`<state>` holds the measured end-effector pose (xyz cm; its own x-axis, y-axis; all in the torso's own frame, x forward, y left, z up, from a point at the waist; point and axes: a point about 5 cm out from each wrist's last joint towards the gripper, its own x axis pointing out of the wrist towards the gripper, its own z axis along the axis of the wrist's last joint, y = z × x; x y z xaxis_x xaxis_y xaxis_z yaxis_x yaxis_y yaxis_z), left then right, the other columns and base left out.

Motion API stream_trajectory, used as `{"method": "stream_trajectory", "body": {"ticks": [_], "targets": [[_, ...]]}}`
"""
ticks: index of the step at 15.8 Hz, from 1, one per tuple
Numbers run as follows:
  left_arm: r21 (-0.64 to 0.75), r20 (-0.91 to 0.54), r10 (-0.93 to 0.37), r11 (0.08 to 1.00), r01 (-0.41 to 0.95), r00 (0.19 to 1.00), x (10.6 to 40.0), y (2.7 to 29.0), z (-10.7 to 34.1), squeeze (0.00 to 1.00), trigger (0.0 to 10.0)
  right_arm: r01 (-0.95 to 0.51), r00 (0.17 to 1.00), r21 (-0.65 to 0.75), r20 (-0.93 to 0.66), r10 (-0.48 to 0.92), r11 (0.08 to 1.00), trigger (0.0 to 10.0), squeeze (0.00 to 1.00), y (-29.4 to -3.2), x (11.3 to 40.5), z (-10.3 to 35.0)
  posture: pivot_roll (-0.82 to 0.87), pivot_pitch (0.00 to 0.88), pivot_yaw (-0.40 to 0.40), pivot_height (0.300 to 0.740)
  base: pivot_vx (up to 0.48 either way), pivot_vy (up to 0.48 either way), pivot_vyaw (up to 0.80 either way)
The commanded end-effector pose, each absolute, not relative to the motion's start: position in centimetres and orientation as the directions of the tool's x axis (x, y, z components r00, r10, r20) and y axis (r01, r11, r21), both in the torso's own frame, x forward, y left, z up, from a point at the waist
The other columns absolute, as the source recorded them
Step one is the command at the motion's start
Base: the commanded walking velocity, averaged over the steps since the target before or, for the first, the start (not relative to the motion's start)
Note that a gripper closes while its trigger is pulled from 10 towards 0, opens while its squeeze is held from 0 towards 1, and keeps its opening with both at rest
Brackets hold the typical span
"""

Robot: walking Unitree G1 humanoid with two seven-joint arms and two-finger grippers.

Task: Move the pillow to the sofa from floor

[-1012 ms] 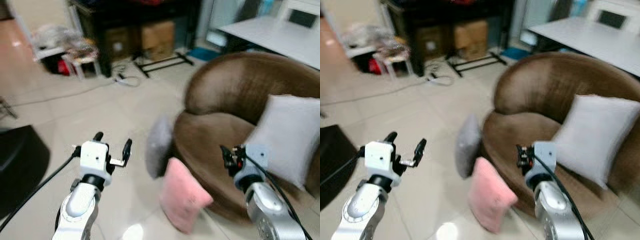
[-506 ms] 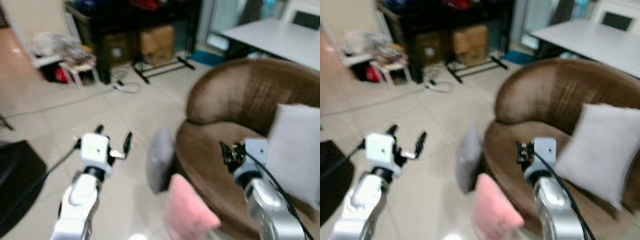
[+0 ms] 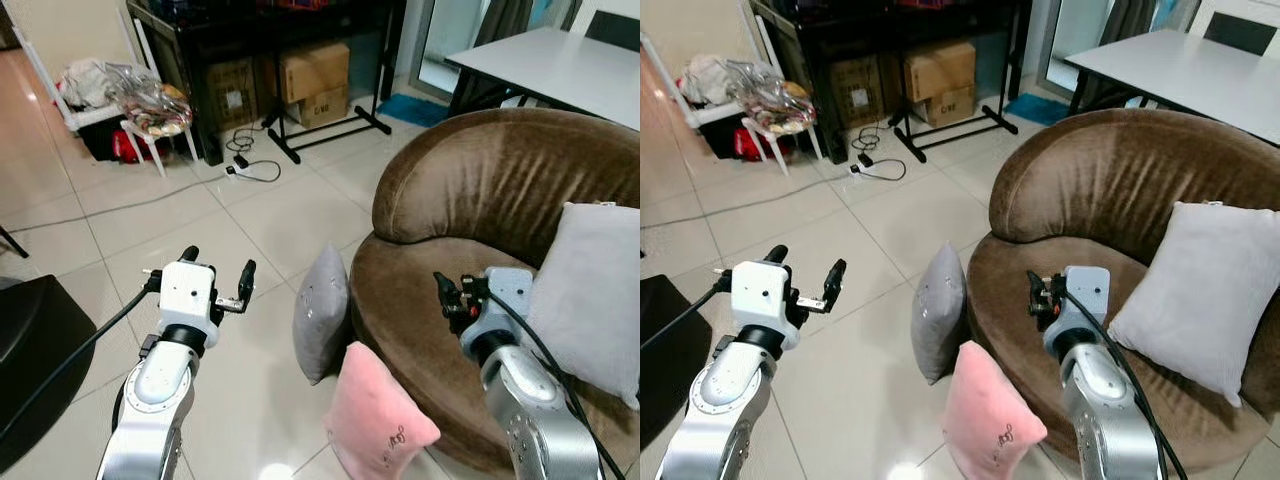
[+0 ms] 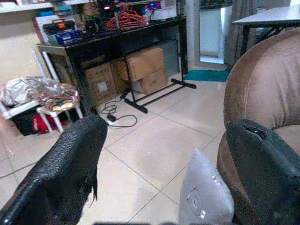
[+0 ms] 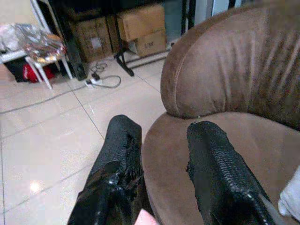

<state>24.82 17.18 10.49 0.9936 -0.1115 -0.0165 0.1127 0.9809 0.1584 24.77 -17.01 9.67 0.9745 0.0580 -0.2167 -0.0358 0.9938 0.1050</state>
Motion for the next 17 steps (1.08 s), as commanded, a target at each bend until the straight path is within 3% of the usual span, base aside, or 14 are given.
{"method": "stream_trajectory", "body": {"ticks": [1,11,17], "targets": [[0.17,0.014,-0.086,0.982,0.082,0.996,25.2,17.6,10.9,0.0,10.0,-0.032,0.977,0.113,-0.208,0.055,0.993,10.0,0.0,-17.1,25.1,9.7,-0.11,0.0,0.006,0.68,0.0,0.0,0.0],[0.181,0.049,-0.064,0.982,0.054,0.997,26.1,18.2,11.3,0.0,10.0,-0.036,0.982,0.108,-0.179,0.055,0.994,10.0,0.0,-17.0,26.2,10.0,-0.11,0.0,0.008,0.592,0.0,0.0,0.0],[0.174,0.065,-0.088,0.982,0.075,0.994,25.6,18.3,11.5,0.0,10.0,-0.062,0.978,0.092,-0.194,0.079,0.994,10.0,0.0,-16.5,26.2,9.8,-0.1,0.0,-0.008,0.592,0.088,0.0,0.0]]}}
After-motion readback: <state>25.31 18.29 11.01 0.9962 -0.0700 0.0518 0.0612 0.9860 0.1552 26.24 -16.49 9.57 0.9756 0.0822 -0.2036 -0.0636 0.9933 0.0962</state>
